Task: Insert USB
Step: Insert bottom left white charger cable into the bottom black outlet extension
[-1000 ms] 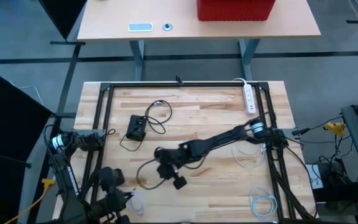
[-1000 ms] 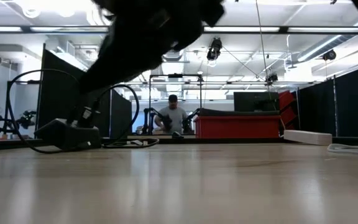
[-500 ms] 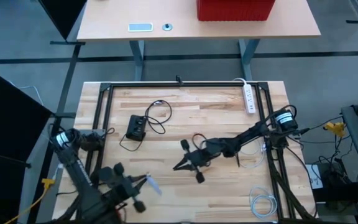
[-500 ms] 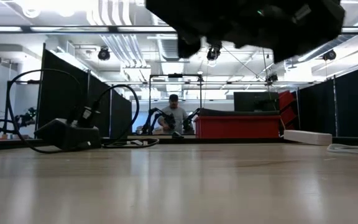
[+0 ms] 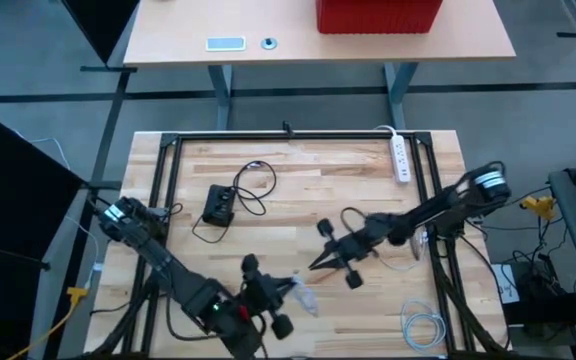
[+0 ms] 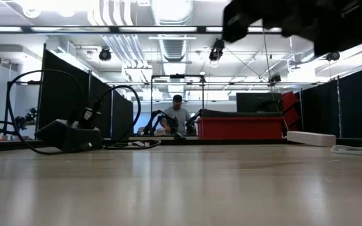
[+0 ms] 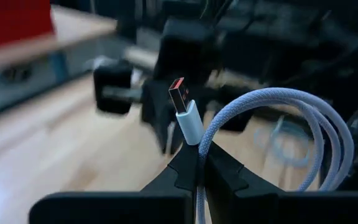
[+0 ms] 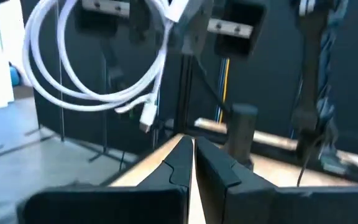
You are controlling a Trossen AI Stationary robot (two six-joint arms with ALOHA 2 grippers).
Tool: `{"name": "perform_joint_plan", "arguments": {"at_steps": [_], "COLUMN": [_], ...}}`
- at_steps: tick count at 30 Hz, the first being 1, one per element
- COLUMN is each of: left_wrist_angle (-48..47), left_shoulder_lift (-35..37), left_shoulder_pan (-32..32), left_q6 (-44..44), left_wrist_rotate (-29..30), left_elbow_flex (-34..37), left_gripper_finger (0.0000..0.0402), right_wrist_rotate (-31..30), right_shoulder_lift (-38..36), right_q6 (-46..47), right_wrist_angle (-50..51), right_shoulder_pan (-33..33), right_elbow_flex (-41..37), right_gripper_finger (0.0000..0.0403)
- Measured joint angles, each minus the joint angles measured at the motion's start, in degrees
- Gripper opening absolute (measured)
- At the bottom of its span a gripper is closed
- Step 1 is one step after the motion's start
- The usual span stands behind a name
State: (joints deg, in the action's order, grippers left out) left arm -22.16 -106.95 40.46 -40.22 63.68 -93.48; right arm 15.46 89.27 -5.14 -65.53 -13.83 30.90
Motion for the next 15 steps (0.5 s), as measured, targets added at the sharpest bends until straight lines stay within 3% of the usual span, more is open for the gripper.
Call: {"name": "perform_joint_plan", "arguments": {"at_steps": [3,9,15], "left_wrist_angle": [7.83,12.70,27.41], "left_shoulder_lift": [-0.83,-3.92,-7.77], "left_shoulder_pan": [-0.76,-2.45,-2.99], "left_q6": [8.49,10.65,24.66], "left_wrist_rotate": [1.53,1.44,3.74], "left_elbow_flex": [0.30,0.40,0.42], "left_gripper_finger": [0.0002,0.0002,0.0002], "right_wrist_rotate": [0.03,0.01,-0.01], "right_shoulder_lift": [-6.12,-14.94,-18.45], "right_q6": [-0.52,3.31,9.18], "right_wrist_angle": [1.67,7.58,14.74], "right_shoulder_pan": [-1.05,-3.03,-3.56], "right_elbow_flex": [-1.69,-2.10,-0.94], "right_gripper_finger": [0.0003,0.0026,0.0068]}}
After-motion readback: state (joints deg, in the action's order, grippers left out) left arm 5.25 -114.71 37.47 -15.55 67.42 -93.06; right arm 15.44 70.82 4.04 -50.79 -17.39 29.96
